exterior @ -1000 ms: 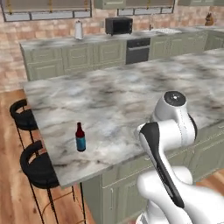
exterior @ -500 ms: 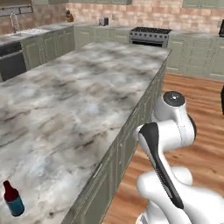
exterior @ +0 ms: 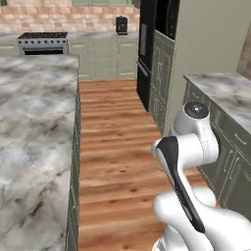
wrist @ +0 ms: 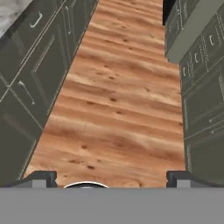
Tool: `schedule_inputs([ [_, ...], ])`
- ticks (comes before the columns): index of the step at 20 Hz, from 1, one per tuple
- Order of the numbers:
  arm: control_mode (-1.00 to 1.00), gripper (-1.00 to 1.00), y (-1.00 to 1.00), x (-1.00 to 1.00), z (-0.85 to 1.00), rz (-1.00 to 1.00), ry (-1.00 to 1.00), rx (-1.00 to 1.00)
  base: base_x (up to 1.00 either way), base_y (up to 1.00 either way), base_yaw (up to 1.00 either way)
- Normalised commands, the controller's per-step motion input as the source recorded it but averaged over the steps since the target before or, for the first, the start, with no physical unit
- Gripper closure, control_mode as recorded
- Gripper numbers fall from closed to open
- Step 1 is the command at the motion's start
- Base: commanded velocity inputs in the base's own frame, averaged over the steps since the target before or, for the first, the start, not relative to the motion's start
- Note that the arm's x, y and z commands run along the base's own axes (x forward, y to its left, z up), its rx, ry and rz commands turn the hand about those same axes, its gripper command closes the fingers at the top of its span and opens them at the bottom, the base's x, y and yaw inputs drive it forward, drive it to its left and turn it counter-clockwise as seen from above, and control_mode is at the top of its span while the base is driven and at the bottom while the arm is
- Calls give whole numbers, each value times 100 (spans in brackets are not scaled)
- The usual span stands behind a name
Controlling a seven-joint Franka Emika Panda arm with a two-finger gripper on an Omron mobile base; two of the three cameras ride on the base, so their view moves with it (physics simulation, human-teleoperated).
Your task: Get the candle and the beer from the cabinet and move them to the dining counter.
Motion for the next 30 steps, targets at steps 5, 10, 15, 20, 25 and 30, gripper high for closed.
schedule_inputs([
  [5, 100, -100, 0, 0, 0, 0, 0, 0, 58, 11, -28],
  [10, 100, -100, 0, 0, 0, 0, 0, 0, 85, 17, 0],
  [15, 100, -100, 0, 0, 0, 0, 0, 0, 87, 10, 1],
  [20, 100, -100, 0, 0, 0, 0, 0, 0, 89, 5, 0],
  [25, 100, -100, 0, 0, 0, 0, 0, 0, 90, 3, 0],
  [30, 100, -100, 0, 0, 0, 0, 0, 0, 91, 3, 0],
])
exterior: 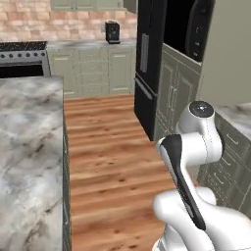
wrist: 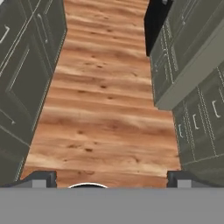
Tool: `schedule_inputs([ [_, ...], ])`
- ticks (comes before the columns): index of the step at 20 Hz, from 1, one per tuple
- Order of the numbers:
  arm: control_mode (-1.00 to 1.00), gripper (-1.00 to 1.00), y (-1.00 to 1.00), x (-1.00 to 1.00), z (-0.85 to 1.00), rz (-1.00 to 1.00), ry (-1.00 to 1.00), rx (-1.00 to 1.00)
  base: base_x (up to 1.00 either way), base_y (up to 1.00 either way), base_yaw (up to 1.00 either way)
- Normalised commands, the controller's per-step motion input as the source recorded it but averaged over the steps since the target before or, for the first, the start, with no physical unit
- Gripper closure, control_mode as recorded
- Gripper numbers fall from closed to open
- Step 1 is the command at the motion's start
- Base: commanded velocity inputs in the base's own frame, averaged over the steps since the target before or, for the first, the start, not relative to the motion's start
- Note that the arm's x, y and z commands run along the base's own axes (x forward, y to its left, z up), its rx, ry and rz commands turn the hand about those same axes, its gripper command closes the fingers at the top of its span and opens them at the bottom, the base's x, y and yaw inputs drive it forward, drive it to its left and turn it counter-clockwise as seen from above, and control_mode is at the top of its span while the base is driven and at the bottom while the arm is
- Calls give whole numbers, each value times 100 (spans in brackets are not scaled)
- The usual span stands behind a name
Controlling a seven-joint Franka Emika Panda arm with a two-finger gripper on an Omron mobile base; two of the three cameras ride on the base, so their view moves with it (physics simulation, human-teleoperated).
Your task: Get the candle and the beer from the cabinet and move them to the dining counter.
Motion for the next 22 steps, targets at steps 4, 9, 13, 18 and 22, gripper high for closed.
schedule_inputs([
  [4, 100, -100, 0, 0, 0, 0, 0, 0, 90, 4, 0],
  [9, 100, -100, 0, 0, 0, 0, 0, 0, 88, 6, 0],
  [13, 100, -100, 0, 0, 0, 0, 0, 0, 87, 6, 0],
  [18, 100, -100, 0, 0, 0, 0, 0, 0, 87, 5, 0],
  [22, 100, -100, 0, 0, 0, 0, 0, 0, 88, 5, 0],
])
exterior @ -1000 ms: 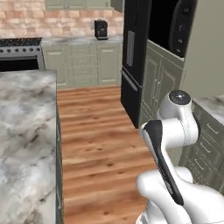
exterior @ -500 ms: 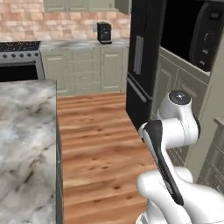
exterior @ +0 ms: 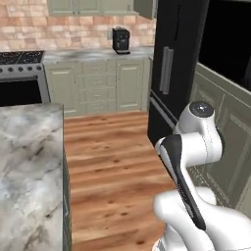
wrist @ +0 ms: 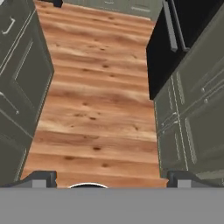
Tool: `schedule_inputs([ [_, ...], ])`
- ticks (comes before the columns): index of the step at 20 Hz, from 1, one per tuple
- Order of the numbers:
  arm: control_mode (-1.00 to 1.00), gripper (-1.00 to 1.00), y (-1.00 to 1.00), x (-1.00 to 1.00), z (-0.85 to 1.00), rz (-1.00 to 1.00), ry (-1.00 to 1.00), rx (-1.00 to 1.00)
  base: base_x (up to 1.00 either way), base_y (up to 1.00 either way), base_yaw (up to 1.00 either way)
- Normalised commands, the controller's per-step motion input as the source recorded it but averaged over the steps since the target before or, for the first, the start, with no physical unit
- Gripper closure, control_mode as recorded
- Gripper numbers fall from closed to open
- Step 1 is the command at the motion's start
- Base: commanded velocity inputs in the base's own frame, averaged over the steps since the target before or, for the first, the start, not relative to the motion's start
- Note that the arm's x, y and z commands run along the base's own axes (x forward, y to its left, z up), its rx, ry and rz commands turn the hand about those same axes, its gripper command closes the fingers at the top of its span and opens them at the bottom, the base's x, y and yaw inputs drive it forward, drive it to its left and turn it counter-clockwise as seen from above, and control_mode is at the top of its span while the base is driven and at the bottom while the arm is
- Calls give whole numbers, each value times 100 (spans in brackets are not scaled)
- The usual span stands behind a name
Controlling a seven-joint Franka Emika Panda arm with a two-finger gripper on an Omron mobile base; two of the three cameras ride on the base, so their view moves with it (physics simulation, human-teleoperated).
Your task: Get the candle and the beer from the cabinet and move them to the dining counter.
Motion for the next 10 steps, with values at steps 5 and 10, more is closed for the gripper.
schedule_inputs([
  [5, 100, -100, 0, 0, 0, 0, 0, 0, 92, 4, 0],
  [10, 100, -100, 0, 0, 0, 0, 0, 0, 94, 4, 0],
])
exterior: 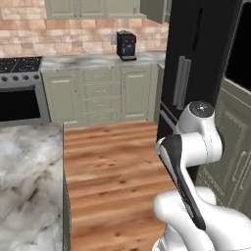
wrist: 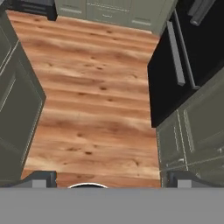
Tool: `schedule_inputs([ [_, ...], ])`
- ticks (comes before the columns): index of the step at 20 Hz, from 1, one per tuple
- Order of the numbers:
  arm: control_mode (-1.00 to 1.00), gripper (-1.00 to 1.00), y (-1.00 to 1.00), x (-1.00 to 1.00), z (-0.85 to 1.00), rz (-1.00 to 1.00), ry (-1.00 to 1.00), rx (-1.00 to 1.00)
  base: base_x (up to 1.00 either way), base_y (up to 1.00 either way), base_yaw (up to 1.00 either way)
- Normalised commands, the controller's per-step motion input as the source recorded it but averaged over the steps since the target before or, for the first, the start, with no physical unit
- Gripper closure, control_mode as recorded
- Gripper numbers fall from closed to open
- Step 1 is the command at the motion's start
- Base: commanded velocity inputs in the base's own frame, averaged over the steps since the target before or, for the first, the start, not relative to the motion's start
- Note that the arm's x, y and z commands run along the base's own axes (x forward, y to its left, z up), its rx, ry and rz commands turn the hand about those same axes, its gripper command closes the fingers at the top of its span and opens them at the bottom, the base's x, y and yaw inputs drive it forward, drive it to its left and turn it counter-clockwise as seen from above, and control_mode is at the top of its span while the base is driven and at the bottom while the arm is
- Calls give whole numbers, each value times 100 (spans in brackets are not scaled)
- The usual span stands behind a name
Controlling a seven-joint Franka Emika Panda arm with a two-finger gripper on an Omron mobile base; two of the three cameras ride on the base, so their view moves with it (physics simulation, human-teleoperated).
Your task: Get the candle and the beer from the cabinet and move them to the dining counter.
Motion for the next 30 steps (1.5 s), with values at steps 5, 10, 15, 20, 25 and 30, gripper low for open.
schedule_inputs([
  [5, 100, -100, 0, 0, 0, 0, 0, 0, 94, 1, 0],
  [10, 100, -100, 0, 0, 0, 0, 0, 0, 94, 2, 0],
  [15, 100, -100, 0, 0, 0, 0, 0, 0, 94, 3, 0],
  [20, 100, -100, 0, 0, 0, 0, 0, 0, 94, 2, 0],
  [25, 100, -100, 0, 0, 0, 0, 0, 0, 94, 0, 0],
  [30, 100, -100, 0, 0, 0, 0, 0, 0, 92, -2, 2],
])
